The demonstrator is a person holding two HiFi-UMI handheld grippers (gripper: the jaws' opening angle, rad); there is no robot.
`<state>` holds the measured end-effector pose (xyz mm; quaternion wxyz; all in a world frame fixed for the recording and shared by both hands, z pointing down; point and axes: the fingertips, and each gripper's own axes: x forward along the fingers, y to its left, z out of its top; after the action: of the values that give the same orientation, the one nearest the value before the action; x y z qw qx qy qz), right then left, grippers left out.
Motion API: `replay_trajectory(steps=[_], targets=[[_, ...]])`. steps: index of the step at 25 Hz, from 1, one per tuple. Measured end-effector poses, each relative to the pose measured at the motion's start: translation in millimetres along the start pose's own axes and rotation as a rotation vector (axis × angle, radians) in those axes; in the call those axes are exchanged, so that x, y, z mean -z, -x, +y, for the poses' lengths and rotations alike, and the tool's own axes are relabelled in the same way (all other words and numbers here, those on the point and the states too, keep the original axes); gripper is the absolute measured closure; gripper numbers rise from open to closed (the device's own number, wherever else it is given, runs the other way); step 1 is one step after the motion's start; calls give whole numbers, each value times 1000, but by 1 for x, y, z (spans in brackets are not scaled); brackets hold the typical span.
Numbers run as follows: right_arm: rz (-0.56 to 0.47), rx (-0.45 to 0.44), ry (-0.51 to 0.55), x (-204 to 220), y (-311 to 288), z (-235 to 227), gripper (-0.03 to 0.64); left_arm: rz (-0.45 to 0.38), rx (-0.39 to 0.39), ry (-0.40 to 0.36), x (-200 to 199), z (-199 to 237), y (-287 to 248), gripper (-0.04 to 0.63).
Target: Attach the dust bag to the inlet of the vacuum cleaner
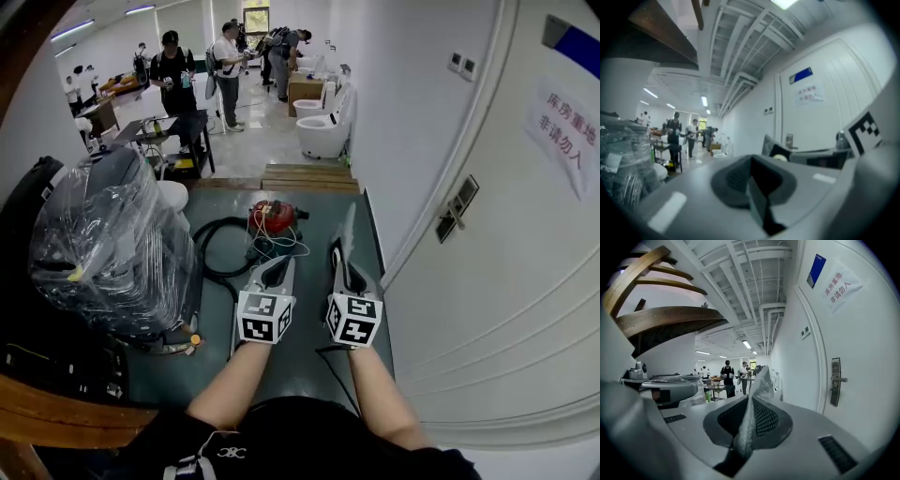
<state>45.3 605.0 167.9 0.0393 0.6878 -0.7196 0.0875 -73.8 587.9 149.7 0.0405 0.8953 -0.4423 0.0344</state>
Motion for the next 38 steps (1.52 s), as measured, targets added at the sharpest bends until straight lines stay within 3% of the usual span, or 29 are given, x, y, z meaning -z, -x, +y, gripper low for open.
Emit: replay_trajectory(steps=[24, 31, 38], targets=[[44, 22, 9, 16, -31, 51, 598, 21, 30, 68, 34, 62, 8, 598], [33, 19, 3, 15, -83, 32, 597, 53, 29, 49, 43, 77, -42, 598], [9, -19, -28, -12, -168, -18, 598, 49, 5, 18, 23, 94, -138, 598]])
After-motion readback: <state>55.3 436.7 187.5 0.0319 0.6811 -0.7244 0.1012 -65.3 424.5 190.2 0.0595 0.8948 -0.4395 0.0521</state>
